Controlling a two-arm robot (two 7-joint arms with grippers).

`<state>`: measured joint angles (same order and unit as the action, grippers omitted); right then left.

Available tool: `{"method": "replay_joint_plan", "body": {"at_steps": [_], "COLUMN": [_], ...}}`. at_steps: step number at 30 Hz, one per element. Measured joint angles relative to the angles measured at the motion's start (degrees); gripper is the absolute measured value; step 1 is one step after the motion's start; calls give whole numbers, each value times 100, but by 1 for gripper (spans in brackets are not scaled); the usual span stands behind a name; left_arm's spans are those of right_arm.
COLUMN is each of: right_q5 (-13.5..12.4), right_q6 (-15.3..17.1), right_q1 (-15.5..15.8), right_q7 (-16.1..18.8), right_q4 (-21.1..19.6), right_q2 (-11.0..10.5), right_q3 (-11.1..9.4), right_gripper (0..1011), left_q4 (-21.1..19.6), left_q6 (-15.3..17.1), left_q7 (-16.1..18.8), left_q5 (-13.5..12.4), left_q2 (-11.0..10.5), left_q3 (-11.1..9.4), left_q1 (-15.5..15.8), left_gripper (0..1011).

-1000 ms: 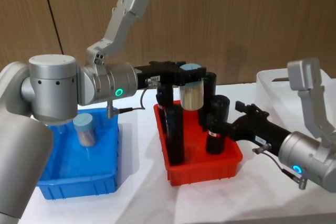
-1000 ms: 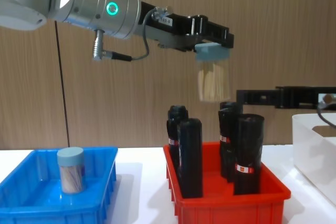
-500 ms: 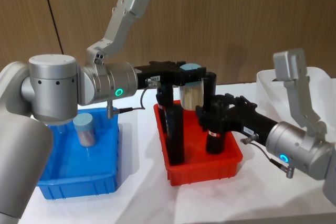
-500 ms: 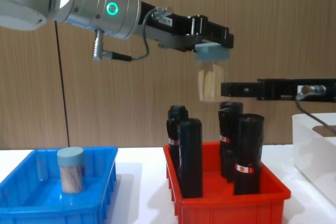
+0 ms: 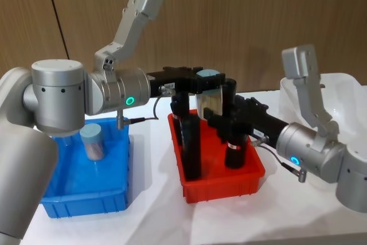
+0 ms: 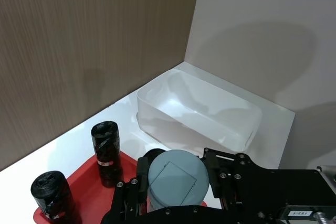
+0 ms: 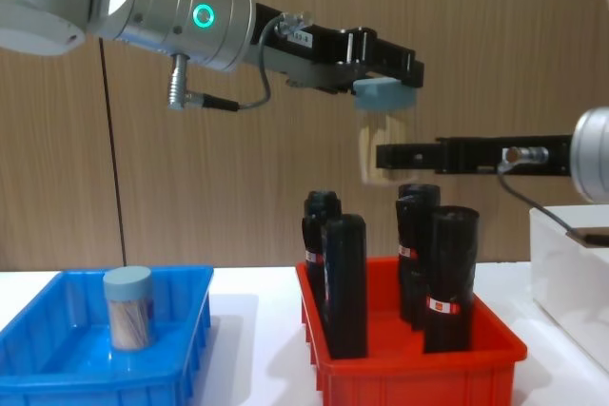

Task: Pick the cotton swabs from the blue box and place them into the white box.

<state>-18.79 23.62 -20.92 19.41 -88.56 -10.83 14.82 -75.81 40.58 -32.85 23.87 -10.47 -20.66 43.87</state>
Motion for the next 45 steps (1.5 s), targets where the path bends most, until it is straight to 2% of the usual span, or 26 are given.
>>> {"method": "replay_joint_plan", "body": {"at_steps": [15,24,28,39,42,45], "right_q5": [115,148,149,145,128,114], "right_q6": [-43,-72,-84,-126,-145,-156], "right_q1": [-335,-432,-449,-478,-482,-483], "right_q7": [70,137,157,185,182,180], "right_q4": [397,509,521,516,499,489], "right_q2": [195,245,256,265,265,262], "right_q3": [103,138,154,178,177,178], "right_gripper": [996,764,694,680,675,675], "left_q4": [0,0,0,-1,0,0], "left_q6": [0,0,-4,-11,3,4], "left_q7": [0,0,2,2,-3,-4], "left_q5": [0,1,0,2,5,5], "left_q2": [0,0,0,0,0,-1], "left_q3": [0,0,2,1,-4,-4], "left_q1": [0,0,0,0,0,0], "left_gripper": [669,669,669,669,718,825]}}
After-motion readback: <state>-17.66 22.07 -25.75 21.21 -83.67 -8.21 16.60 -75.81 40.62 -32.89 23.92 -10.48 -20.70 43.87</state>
